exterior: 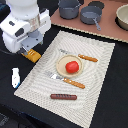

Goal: Interact with the objects in diverse but meaningful ways.

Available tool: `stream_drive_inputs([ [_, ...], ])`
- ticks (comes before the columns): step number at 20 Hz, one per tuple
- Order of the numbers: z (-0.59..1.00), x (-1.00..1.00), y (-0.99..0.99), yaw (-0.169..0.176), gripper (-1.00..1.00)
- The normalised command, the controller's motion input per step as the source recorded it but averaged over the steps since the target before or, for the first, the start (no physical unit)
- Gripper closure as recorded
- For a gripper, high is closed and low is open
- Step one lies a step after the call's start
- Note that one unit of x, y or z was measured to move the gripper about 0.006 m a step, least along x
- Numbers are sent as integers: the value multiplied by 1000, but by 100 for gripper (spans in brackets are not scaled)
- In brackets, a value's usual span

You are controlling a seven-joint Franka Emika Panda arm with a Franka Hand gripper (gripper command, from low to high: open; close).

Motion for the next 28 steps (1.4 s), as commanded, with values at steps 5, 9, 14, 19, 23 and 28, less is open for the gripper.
stream_drive_inputs([
  [5, -400, -251, 118, 0, -100],
  [9, -327, -406, 175, 0, -100],
  [14, -326, -446, 179, 0, -100],
  [19, -315, -458, 154, 0, -100],
  [23, -299, -426, 142, 0, -100],
  [28, -221, -318, 113, 0, 100],
])
